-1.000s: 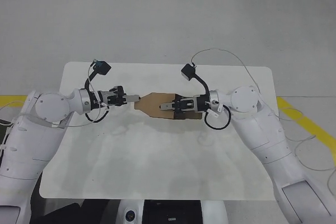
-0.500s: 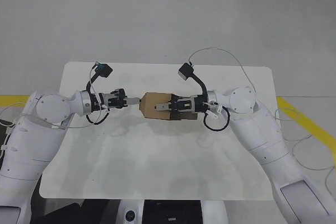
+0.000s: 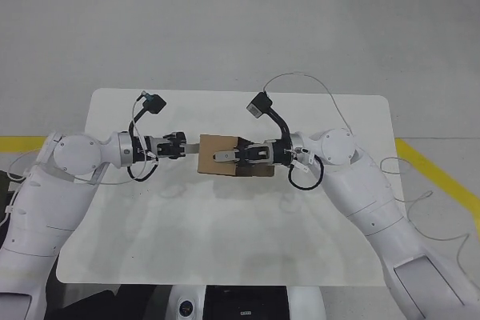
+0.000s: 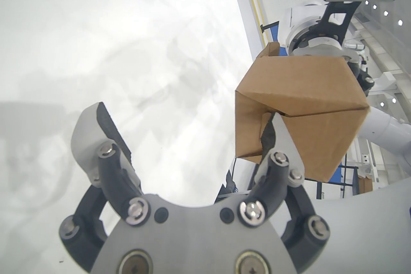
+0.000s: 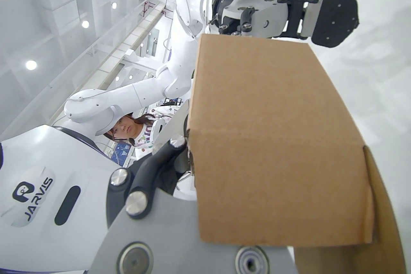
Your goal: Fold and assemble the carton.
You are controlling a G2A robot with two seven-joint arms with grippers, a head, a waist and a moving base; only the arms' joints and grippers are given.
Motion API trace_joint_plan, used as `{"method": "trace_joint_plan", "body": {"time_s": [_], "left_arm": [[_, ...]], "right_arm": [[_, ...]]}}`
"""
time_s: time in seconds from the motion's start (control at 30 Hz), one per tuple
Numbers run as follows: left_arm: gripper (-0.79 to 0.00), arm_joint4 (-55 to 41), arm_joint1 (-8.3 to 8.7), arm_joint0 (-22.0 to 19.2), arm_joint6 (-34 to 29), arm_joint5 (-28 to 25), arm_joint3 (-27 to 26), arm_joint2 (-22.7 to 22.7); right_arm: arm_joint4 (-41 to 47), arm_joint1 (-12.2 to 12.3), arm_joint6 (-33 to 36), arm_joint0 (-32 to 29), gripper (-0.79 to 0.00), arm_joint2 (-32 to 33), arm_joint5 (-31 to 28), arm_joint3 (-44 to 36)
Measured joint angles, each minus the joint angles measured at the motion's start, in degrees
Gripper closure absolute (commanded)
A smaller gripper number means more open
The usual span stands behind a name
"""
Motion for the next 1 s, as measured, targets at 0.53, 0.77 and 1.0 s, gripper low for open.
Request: {"method": "trace_joint_plan", "body": {"time_s": [0.53,0.77,1.0], "left_arm": [[-0.785,-6.8,0.08,1.1,-2.8,-1.8,2.2,-0.8],[-0.785,-10.0,0.0,1.1,-3.9,-2.5,3.1,-1.0],[-0.785,-13.8,-0.32,1.1,-4.6,-3.0,3.3,-0.4]], "right_arm": [[3.8,-0.7,0.9,0.0,0.0,0.5,-2.6,2.3],[5.3,-1.0,2.1,0.0,0.0,0.5,-3.4,2.5],[7.3,-1.3,3.0,0.0,0.0,0.6,-4.5,2.6]]}}
